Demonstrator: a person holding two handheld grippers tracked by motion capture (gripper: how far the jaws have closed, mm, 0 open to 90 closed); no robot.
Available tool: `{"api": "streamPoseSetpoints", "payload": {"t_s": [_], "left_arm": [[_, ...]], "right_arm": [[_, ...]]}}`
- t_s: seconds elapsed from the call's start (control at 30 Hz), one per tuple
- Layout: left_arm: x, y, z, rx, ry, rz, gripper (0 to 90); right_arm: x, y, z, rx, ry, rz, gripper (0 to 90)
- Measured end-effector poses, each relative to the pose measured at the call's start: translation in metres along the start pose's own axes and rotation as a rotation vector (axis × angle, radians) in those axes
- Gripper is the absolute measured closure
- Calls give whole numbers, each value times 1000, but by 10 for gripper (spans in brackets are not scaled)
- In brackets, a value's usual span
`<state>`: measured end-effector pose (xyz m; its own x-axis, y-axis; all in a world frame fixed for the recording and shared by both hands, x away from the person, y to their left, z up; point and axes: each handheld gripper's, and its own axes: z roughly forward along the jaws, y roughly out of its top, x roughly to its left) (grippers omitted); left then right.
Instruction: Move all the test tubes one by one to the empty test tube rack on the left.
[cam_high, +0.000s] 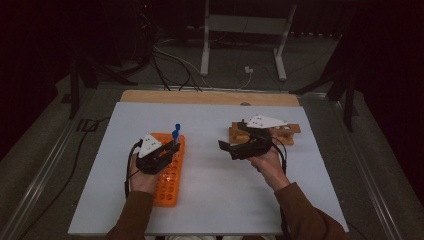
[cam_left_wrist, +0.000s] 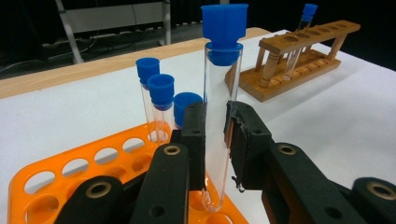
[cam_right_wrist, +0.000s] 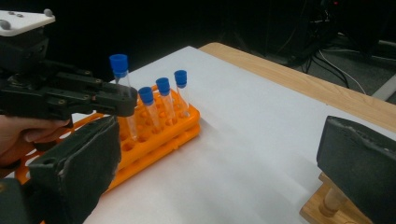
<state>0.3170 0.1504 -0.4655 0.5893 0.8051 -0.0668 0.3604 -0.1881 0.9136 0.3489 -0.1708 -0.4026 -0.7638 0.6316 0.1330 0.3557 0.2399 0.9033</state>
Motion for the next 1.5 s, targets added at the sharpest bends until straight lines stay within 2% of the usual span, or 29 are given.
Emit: {"api": "streamPoseSetpoints", "payload": {"t_s": [0.1, 0.47, 0.77, 0.97, 1.03, 1.1, 1.2, 1.27, 1.43, 1.5], "left_arm": [[0, -1, 2, 19, 9, 13, 782], [5, 1, -5, 62, 1, -25, 780], [3, 1, -4, 58, 15, -9, 779], [1, -2, 5, 46, 38, 10, 779], [2, -3, 7, 78, 40, 11, 779], [3, -5, 9, 138, 44, -6, 779], [4, -5, 12, 191, 39, -26, 779], [2, -6, 15, 231, 43, -24, 780], [1, -6, 18, 269, 52, -21, 783], [-2, -6, 20, 295, 60, -5, 784]], "right_arm": [[0, 1, 0, -3, 3, 0, 2], [-1, -1, -4, -4, 5, 0, 2], [-1, -2, -3, -3, 11, 2, 2], [0, -3, 0, -1, 13, 4, 2], [1, -3, 1, 1, 16, 5, 2], [1, -3, 1, 0, 18, 5, 2], [1, -3, 1, -1, 19, 7, 2], [1, -3, 0, 0, 17, 4, 2], [0, -3, -2, -1, 17, 4, 3], [-1, -3, -2, -2, 17, 4, 3]]}}
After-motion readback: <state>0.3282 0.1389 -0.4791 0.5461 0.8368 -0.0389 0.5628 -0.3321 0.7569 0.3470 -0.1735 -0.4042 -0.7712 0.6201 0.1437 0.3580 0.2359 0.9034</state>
